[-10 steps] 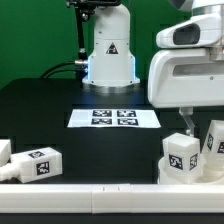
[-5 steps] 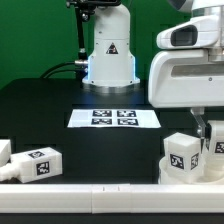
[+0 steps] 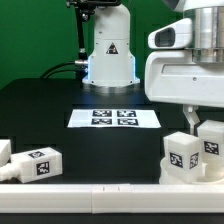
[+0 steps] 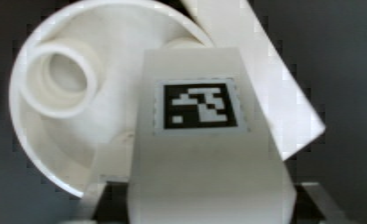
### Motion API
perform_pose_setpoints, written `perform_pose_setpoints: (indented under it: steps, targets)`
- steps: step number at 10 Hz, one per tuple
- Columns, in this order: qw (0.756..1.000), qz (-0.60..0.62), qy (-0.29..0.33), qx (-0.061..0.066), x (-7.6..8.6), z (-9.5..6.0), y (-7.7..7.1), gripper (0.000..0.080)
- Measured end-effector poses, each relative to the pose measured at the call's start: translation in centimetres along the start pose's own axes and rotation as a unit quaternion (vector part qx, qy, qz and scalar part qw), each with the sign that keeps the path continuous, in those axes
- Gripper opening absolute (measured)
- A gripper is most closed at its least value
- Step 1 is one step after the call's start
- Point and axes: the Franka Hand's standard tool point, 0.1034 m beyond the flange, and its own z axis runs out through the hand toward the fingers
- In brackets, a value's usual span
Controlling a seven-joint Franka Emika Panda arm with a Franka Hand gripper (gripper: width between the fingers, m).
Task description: Assemble stool
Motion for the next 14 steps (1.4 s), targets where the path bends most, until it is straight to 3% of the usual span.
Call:
perform_pose_setpoints:
  steps: [2,6,8,10,11,12,14]
  targets:
    - [0.994,0.111,-0.009,0.011,0.6,0.0,0.4,0.0334]
    - [0.974,0.228,-0.012,0.006,0.7,0.0,0.7,0.0334]
    - [0.919,0.392,-0.026,0.004,0.4,0.1,0.5,0.0334]
    - [0.850,0.525,-0.036,0.018,-0.2,0.2,-0.3,0.0334]
    - [0.850,0.525,-0.036,0.014,-0.1,0.1,-0.1,0.0334]
    - [0.829,0.558,-0.041,0.014,-0.2,0.1,-0.2,0.0334]
    - [0.809,0.585,-0.049,0.016,-0.3,0.2,-0.3,0.0334]
